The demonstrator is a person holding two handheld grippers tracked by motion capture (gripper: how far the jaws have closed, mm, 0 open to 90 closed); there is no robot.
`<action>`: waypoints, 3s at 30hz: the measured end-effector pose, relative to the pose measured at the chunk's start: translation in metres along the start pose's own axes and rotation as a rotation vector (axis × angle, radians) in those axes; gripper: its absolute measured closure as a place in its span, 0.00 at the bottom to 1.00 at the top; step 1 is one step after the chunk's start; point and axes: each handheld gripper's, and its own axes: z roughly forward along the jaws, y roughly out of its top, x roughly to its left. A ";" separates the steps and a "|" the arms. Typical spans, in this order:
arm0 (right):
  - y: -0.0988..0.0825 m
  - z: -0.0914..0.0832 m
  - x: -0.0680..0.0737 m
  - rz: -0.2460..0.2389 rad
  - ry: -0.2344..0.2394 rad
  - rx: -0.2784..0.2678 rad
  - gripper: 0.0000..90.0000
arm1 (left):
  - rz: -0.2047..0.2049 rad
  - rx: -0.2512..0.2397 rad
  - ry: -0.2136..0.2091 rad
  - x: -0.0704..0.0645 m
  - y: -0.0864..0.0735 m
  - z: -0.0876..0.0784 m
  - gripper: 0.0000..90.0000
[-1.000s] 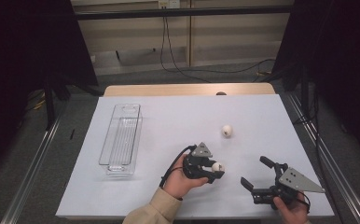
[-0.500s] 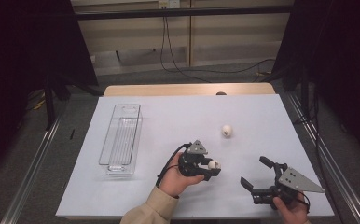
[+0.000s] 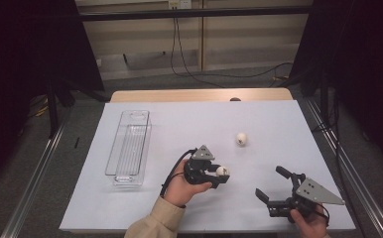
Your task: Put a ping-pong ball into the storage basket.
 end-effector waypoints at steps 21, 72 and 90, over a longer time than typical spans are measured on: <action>0.000 0.000 0.000 0.000 0.001 0.000 0.00 | -0.034 -0.016 0.026 0.011 0.000 -0.018 0.57; 0.000 0.001 0.000 0.001 0.003 -0.003 0.00 | -0.120 -0.046 0.089 0.033 -0.003 -0.057 0.57; 0.000 0.001 0.000 0.000 0.003 -0.004 0.00 | -0.140 -0.053 0.109 0.038 -0.003 -0.068 0.57</action>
